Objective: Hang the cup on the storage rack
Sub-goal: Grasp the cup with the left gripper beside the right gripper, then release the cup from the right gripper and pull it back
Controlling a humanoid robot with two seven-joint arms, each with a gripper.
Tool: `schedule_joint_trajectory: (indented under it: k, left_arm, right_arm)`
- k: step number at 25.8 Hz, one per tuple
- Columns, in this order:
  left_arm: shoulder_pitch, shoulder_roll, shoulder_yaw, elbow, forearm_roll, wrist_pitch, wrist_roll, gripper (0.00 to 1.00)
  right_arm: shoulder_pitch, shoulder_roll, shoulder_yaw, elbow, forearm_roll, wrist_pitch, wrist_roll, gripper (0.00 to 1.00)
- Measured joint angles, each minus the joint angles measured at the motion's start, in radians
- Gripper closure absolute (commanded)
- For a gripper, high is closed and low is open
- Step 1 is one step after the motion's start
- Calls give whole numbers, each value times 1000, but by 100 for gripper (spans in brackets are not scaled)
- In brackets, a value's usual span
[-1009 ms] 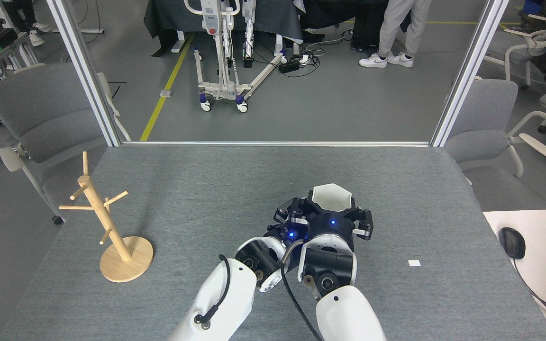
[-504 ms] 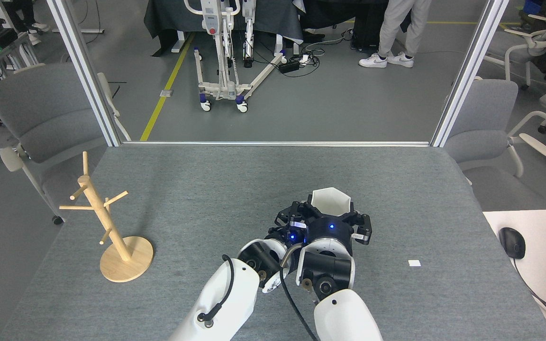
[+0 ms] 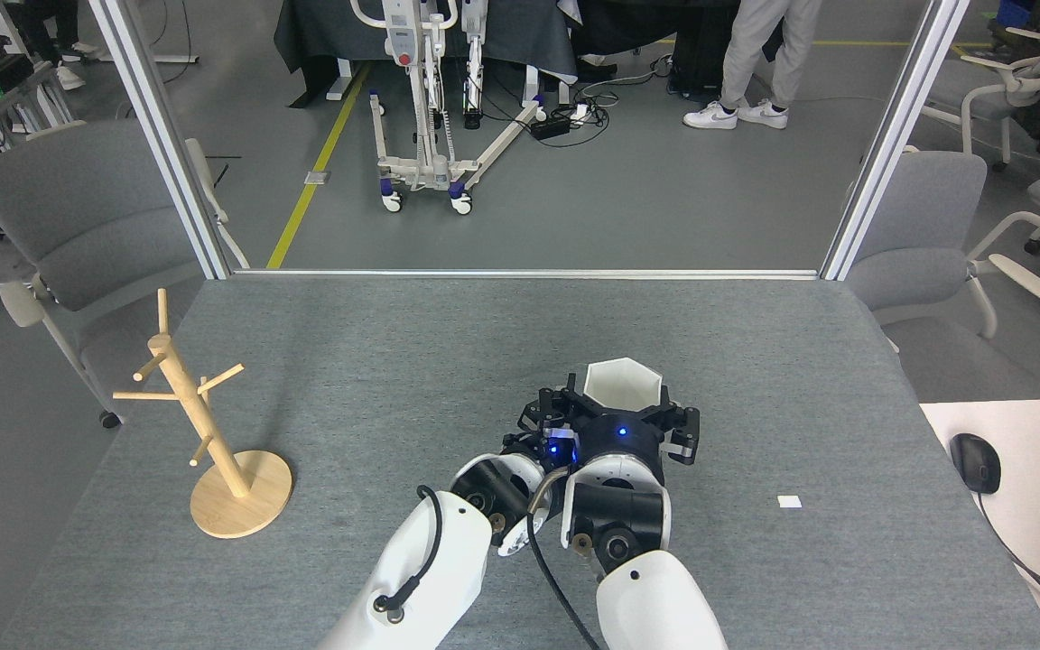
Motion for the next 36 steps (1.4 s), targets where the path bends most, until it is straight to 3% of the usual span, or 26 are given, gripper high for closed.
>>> schedule_joint_trajectory:
  k: [5,16,21,23,26,30,33,36]
  left_arm:
    - [0,0,0,7,0,11,1,100]
    - [41,13,67,5,-9,2,-2,100]
    - [138,72,126,-97,-13,0,-1,100]
    - [190,113,147,-173,-13,0,0,100]
    - [287,173,174,-287,-14,-1,2,100]
    - [423,233,210,-391,-14,-7,42,100]
    - [530,271,238,-472,-14,-9,84,100]
    - [623,318,285,-533,-15,-9,139,100]
  right_arm:
    - [0,3,-9,1,-24,-12,-115,0]
    - [11,2,-92,1,-242,-119,-805,1]
    - [8,-36,-295,24,-453,-224,-1046,1]
    - [10,-91,-399,62,-556,-317,-1105,0]
    - [13,-185,-529,173,-653,-506,-1140,0]
    - [33,-297,-613,357,-650,-669,-1150,0]
    - [64,-342,-632,432,-558,-703,-1153,0]
    - [108,-354,-638,456,-462,-716,-1122,0]
